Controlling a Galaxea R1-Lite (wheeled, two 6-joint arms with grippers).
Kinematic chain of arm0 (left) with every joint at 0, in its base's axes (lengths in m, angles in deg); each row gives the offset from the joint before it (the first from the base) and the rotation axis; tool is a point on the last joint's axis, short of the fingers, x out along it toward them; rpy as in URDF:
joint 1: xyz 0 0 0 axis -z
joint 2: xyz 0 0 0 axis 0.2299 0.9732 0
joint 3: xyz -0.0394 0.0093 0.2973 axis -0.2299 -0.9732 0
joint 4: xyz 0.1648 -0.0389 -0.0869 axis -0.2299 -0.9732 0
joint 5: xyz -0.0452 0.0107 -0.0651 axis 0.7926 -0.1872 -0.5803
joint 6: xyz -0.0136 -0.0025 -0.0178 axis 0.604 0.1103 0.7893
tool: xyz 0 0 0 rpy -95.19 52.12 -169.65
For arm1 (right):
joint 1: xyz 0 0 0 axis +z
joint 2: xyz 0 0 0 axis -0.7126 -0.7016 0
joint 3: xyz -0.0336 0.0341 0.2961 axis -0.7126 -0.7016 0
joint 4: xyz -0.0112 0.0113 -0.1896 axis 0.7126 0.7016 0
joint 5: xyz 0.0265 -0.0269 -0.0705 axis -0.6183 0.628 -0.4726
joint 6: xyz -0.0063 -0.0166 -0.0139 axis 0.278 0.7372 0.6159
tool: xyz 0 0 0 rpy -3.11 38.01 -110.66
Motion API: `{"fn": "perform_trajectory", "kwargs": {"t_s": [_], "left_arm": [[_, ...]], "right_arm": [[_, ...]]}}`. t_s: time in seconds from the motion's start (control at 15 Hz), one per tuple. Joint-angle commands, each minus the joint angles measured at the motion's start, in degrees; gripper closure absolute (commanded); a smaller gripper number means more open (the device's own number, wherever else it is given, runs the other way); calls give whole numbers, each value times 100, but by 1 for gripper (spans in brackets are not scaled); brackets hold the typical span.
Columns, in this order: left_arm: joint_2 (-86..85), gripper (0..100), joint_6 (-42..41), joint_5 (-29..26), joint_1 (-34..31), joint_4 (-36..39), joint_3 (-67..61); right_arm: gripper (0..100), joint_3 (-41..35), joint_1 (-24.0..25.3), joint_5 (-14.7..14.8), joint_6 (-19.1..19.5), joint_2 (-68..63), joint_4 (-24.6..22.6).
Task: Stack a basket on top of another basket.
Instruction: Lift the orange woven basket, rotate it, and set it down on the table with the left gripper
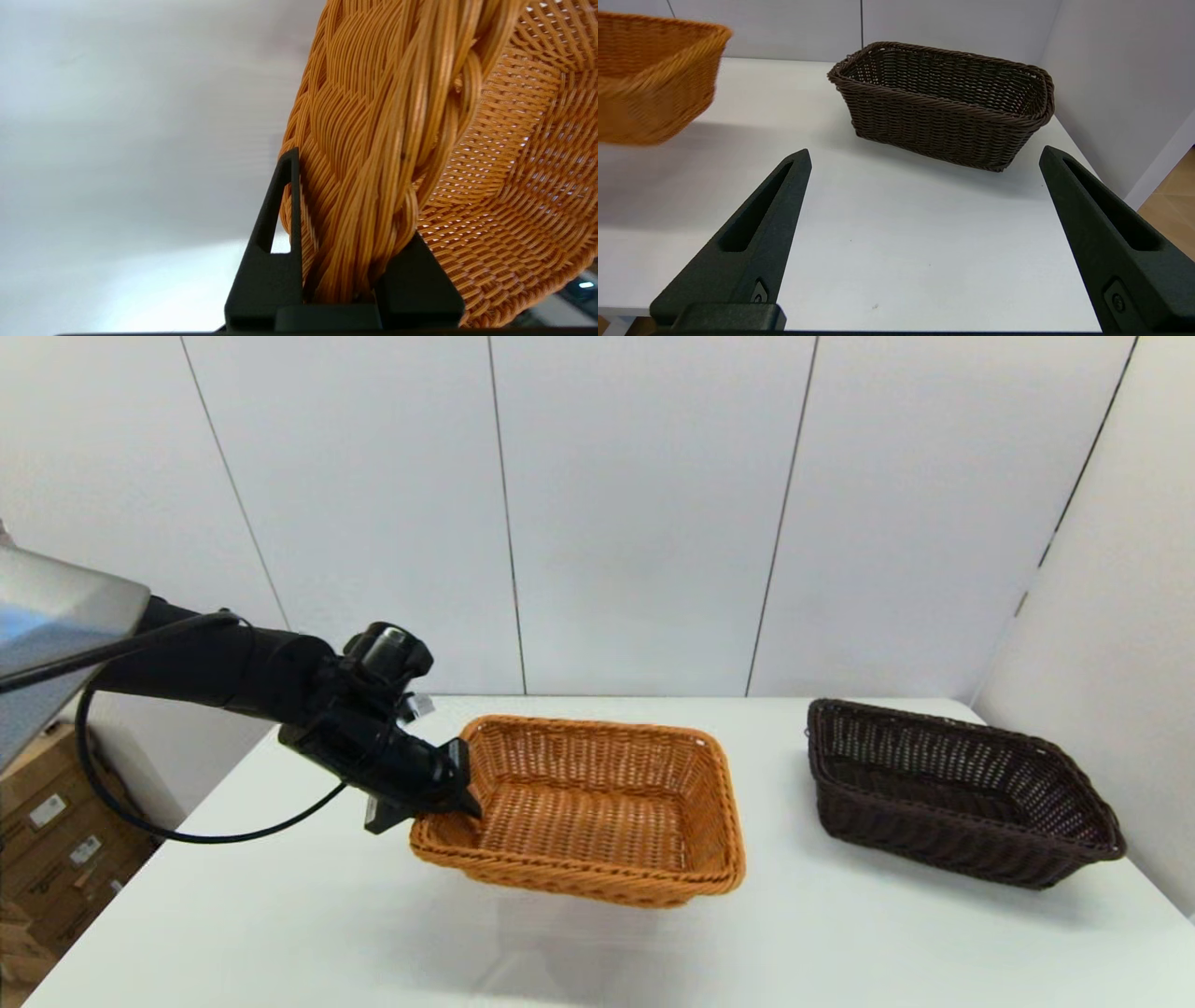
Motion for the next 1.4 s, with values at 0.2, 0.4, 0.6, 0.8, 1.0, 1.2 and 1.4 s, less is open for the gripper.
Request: {"fn": "perform_trajectory", "kwargs": {"t_s": [0.2,0.4,0.6,0.8,1.0,1.2,1.4], "left_arm": [[706,100,543,-13,292,-33,671],[820,100,578,31,389,2,679],[1005,100,569,145,450,169,679],[1128,100,613,180,450,371,671],[1189,100,622,198,450,424,671],[1198,100,763,294,468,530,662],[1198,100,824,365,494,530,662]], "right_arm": [[0,-1,0,2,3,1,0],[0,-1,0,2,3,1,0],[0,-1,0,2,3,1,0],[0,-1,0,2,3,1,0],[0,-1,0,2,3,1,0],[0,-1,0,2,3,1,0],[0,-1,0,2,3,1,0]]}}
